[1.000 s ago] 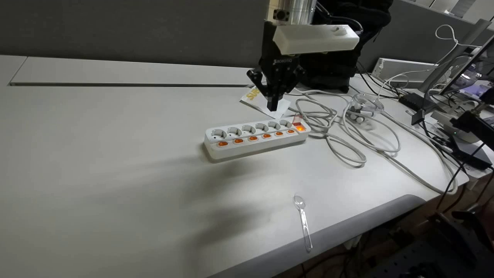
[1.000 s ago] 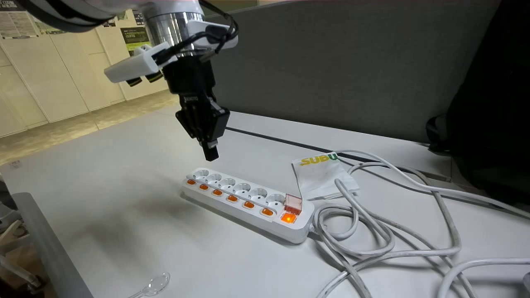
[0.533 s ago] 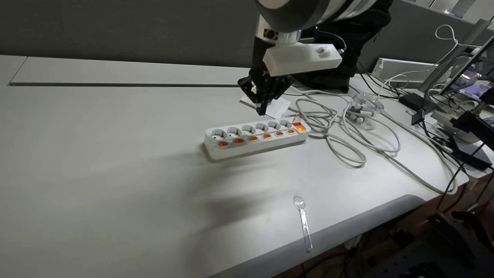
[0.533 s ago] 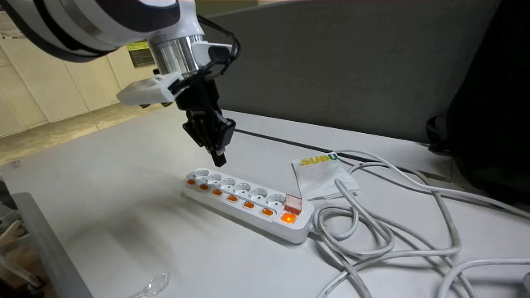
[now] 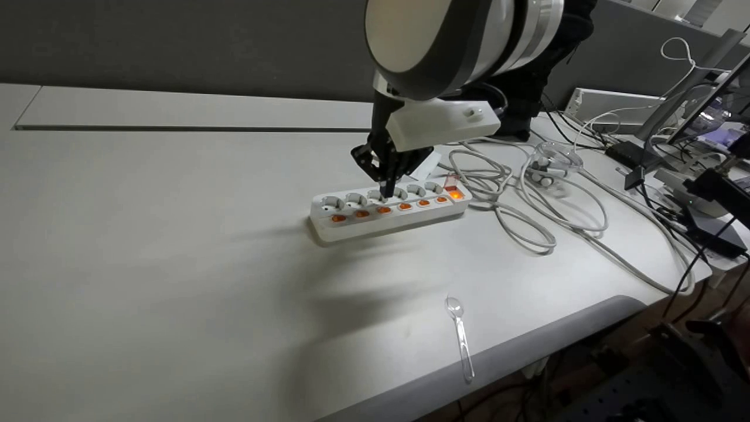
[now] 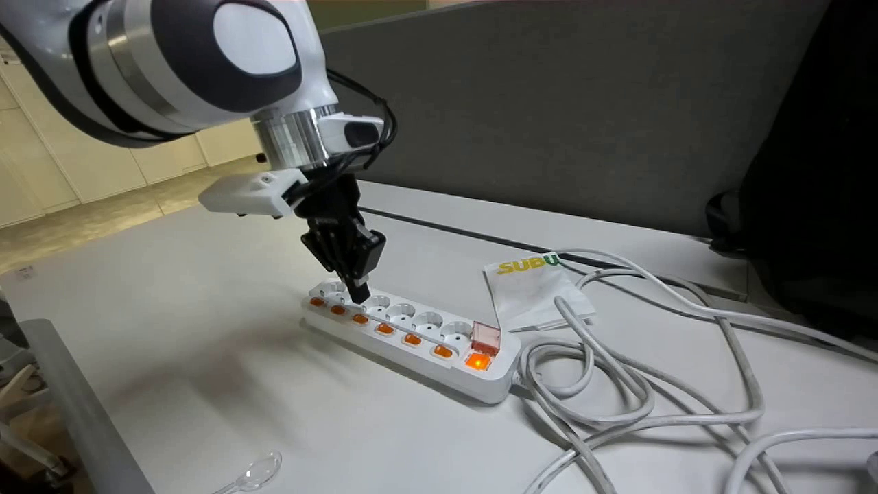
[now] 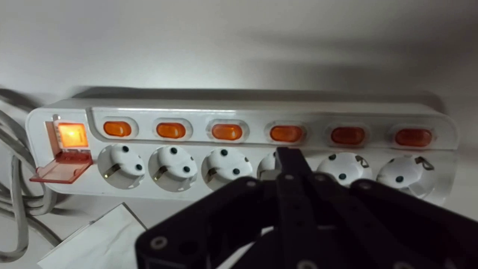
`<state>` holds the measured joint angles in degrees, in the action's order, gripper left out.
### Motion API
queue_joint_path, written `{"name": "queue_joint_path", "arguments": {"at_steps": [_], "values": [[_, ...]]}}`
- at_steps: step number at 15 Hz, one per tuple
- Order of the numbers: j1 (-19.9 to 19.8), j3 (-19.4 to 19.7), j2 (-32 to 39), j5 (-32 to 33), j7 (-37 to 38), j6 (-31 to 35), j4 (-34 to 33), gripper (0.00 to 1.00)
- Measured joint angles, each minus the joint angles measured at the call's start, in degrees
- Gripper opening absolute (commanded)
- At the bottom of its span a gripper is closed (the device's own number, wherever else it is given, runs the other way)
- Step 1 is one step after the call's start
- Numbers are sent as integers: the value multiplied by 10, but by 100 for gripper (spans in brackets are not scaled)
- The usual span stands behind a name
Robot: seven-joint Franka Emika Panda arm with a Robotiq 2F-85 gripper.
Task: Turn on the third switch from the left
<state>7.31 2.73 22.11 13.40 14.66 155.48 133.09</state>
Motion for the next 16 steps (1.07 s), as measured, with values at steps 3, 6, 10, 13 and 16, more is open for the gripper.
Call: {"name": "queue_joint_path", "arguments": {"at_steps": [3, 6, 10, 13, 16], "values": [[5, 2, 6, -7, 0, 0, 2, 0], [8, 4, 11, -12, 0, 0, 4, 0], [13, 8, 19, -15, 0, 0, 4, 0], [14, 8, 20, -17, 0, 0, 4, 0], [14, 8, 21, -19, 0, 0, 4, 0]]}}
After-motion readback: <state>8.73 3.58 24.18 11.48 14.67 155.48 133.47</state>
